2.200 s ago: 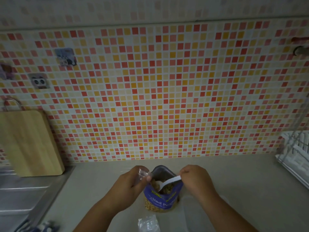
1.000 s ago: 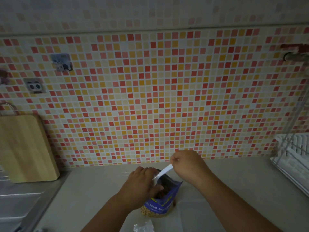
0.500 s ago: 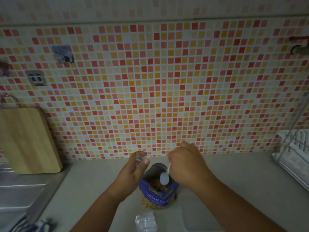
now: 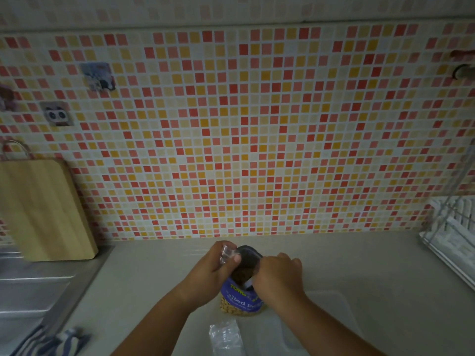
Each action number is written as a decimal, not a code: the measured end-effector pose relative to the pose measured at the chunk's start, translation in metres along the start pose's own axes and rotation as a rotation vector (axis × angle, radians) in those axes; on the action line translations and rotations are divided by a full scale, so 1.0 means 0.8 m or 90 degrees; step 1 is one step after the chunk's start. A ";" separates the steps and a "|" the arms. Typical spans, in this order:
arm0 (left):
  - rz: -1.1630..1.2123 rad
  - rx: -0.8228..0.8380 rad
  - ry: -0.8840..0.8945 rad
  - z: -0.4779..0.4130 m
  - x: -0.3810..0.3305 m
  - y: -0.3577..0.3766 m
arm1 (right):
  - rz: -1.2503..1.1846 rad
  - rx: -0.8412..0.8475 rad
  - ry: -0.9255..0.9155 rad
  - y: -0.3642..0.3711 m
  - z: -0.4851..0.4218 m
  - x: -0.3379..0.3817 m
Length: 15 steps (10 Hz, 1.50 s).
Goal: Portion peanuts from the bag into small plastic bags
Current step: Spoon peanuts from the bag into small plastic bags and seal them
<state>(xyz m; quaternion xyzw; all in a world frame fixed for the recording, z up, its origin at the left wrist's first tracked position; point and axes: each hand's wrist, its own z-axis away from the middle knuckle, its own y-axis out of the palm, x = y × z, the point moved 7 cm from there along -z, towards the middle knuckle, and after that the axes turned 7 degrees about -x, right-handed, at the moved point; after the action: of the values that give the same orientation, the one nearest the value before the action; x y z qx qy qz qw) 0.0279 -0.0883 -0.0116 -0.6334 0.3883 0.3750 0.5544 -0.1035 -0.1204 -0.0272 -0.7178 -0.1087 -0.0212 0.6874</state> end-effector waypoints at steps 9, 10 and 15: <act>-0.398 0.026 0.153 -0.008 -0.006 -0.012 | -0.104 0.059 0.089 -0.080 -0.020 -0.096; -0.429 0.028 0.173 -0.011 -0.010 -0.006 | -0.064 0.060 0.064 -0.087 -0.016 -0.096; -0.555 0.031 0.233 -0.019 -0.023 0.021 | -0.347 0.018 0.094 -0.091 -0.022 -0.063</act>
<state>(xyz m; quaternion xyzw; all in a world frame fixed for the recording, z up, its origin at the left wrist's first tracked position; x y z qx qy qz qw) 0.0058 -0.1033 -0.0004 -0.7799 0.1863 -0.0194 0.5972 -0.1642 -0.1420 0.0361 -0.6491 -0.2473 -0.2560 0.6723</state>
